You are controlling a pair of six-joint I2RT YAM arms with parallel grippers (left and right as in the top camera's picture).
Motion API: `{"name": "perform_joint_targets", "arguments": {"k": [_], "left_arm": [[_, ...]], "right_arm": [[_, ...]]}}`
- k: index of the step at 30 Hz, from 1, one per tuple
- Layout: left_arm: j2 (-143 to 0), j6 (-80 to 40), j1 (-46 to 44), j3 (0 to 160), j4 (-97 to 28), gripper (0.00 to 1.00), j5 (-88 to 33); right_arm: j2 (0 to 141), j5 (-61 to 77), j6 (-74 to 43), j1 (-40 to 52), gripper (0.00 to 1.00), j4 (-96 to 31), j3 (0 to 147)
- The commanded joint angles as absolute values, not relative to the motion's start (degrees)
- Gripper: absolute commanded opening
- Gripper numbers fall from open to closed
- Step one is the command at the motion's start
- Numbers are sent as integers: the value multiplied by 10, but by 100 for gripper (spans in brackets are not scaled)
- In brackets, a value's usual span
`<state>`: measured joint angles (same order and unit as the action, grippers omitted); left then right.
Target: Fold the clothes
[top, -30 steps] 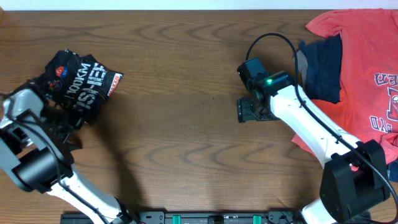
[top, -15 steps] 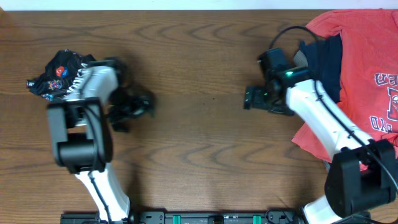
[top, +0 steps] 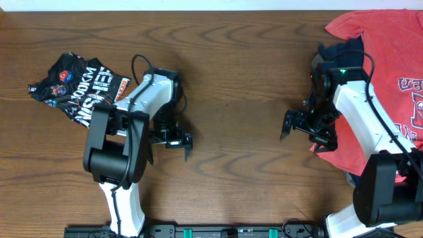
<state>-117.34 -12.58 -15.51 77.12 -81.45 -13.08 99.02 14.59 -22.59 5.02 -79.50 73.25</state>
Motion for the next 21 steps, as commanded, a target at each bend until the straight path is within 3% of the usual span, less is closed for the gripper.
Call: {"name": "perform_joint_targets", "arguments": {"k": [1, 6, 11, 17, 21], "left_arm": [[-1117, -113, -183, 752, -822, 98, -124], [-979, -132, -225, 692, -762, 98, -121], [-774, -182, -263, 607, -623, 98, -18], [-519, -126, -305, 486, -395, 98, 82], [-417, -100, -306, 434, -365, 98, 133]], "right_arm": [[954, 169, -201, 69, 99, -806, 715], [840, 152, -242, 96, 99, -715, 635], [664, 56, -271, 139, 99, -570, 536], [492, -136, -252, 220, 99, -443, 442], [436, -178, -252, 229, 99, -430, 408]]}}
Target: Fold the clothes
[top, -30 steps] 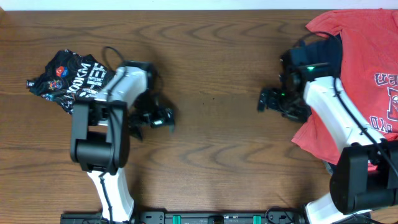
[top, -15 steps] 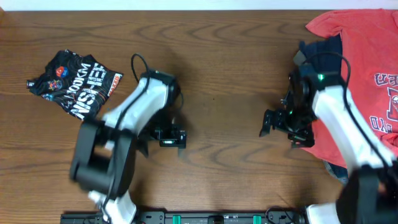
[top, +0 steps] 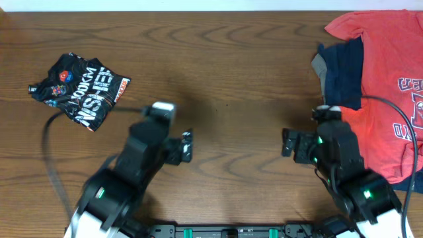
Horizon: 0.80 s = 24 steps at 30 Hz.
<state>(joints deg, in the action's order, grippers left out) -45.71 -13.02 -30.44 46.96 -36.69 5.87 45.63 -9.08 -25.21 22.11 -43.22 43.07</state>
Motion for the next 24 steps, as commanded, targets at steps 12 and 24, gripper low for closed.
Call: {"name": "perform_joint_targets", "arguments": {"k": [12, 24], "left_arm": [[-366, -101, -306, 425, -377, 98, 142], [-367, -101, -306, 425, -377, 98, 142]], "right_arm": [[431, -161, -252, 229, 99, -433, 404], [431, -161, -252, 229, 99, -433, 404]]}}
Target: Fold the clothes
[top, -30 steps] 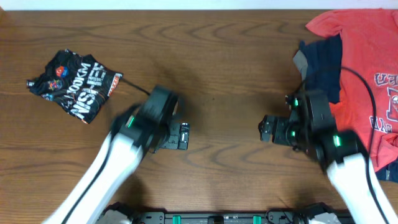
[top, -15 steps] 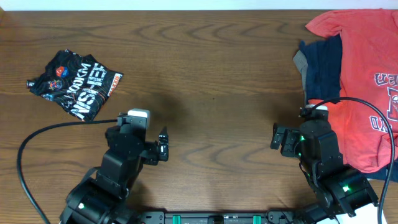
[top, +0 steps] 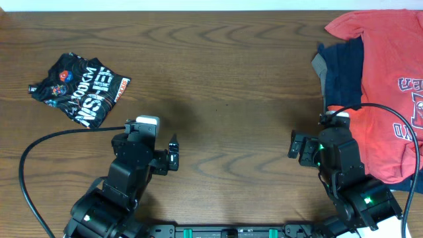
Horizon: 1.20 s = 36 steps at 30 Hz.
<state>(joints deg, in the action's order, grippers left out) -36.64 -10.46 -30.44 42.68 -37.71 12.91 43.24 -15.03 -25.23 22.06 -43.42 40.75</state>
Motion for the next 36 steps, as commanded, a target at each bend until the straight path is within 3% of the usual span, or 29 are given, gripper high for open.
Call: {"name": "perform_joint_targets", "arguments": {"k": [1, 10, 15, 19, 27, 36], "left_arm": [[-367, -101, -306, 425, -377, 98, 142], [-367, -101, -306, 425, -377, 98, 142], [-367, -101, -306, 425, -377, 98, 142], [-367, -101, -306, 425, -377, 98, 142], [-367, -101, -306, 425, -377, 98, 142], [-367, -101, -306, 425, -377, 98, 142]], "right_arm": [[429, -161, -252, 229, 99, -433, 404], [359, -157, -236, 180, 99, -424, 376], [242, -7, -94, 85, 99, -291, 265], [140, 18, -78, 45, 99, -202, 169], [4, -21, -41, 39, 99, -67, 64], [5, -9, -21, 40, 99, -43, 3]]}}
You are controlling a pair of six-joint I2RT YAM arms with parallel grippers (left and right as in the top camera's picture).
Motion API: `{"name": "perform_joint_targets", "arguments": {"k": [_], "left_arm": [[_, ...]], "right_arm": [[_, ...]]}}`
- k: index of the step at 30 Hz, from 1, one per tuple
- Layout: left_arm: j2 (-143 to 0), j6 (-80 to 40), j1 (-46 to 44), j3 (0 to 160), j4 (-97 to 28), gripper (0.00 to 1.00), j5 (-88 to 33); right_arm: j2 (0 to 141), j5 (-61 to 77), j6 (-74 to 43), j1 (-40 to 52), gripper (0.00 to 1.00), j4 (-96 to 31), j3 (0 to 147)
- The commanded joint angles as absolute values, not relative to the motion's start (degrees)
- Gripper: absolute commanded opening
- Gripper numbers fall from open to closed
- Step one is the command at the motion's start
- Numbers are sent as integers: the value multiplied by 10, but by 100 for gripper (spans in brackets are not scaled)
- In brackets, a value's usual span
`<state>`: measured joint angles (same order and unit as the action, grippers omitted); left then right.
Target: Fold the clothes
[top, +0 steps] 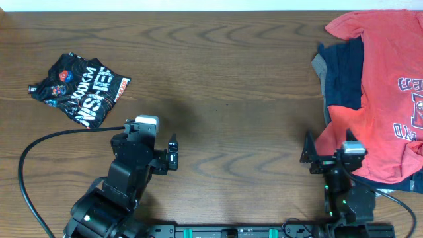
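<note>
A black printed shirt (79, 89) lies folded into a small bundle at the far left of the table. At the far right, a red shirt (386, 73) is spread unfolded over a navy garment (342, 69), and a grey one (318, 65) peeks out beside them. My left gripper (173, 153) hangs over bare wood near the front, below and right of the folded shirt. It is open and holds nothing. The right gripper (308, 152) is also open and empty, just left of the red shirt's lower hem.
The wooden table (231, 79) stretches between the two piles. The left arm's black cable (39, 142) loops out at the front left. Both arm bases sit on the rail along the front edge.
The right arm has pulled further back toward the front edge, so its body now looks smaller beside the red shirt's hem. The left arm and the clothes are unchanged.
Both arms first reached out over the table, the left beside the folded black shirt and the right at the edge of the red pile. They then stood drawn back toward the front with empty grippers. The left arm has since stayed put, and the right has retreated further.
</note>
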<state>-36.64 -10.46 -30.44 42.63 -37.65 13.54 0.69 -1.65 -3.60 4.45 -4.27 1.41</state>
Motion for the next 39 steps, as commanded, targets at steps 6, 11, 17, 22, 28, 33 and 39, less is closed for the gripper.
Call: {"name": "perform_joint_targets", "arguments": {"k": [6, 11, 17, 22, 28, 33, 39], "left_arm": [[-367, -101, -306, 425, -377, 98, 142], [-367, -101, -306, 425, -377, 98, 142], [-367, -101, -306, 425, -377, 98, 142], [-367, -101, -306, 425, -377, 98, 142], [-367, -101, -306, 425, -377, 98, 142], [-366, -101, -306, 425, -376, 98, 142], [-359, -101, -274, 425, -405, 98, 142]], "right_arm": [[4, -4, -21, 44, 99, -43, 3], [4, -4, -21, 44, 99, -43, 3], [4, -4, -21, 44, 99, -43, 3], [4, -4, -21, 44, 99, -43, 3], [4, -4, -21, 44, 99, -43, 3], [4, -4, -21, 44, 99, -43, 3], [4, -4, -21, 44, 99, -43, 3]]}}
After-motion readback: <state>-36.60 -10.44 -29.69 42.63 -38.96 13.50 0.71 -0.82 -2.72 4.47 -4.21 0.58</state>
